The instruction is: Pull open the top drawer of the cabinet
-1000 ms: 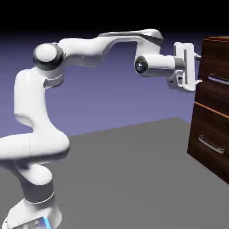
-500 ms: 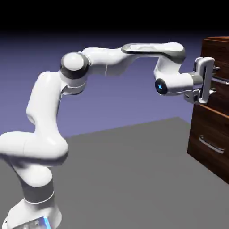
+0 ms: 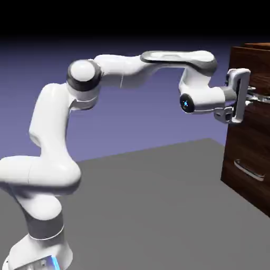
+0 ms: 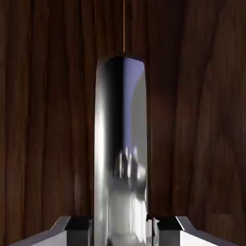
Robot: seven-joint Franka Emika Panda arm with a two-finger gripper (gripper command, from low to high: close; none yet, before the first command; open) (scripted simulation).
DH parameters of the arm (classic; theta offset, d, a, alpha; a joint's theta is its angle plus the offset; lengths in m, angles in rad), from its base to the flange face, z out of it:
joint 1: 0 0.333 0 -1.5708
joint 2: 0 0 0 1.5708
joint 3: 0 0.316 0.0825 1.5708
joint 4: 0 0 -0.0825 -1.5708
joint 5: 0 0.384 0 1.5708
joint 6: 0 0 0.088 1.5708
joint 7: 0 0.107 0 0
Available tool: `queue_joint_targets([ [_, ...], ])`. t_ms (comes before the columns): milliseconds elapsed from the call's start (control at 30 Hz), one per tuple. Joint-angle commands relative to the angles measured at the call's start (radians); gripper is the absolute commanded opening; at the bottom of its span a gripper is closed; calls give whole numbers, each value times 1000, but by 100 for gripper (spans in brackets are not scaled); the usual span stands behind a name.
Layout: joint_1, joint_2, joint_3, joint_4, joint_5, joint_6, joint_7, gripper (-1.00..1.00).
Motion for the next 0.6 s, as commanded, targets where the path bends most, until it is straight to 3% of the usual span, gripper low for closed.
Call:
queue_joint_targets([
  [0,36,14,-26,-35,5,-7,-16,-100],
  [567,652,33,-540,-509,0,-98,-75,-100],
])
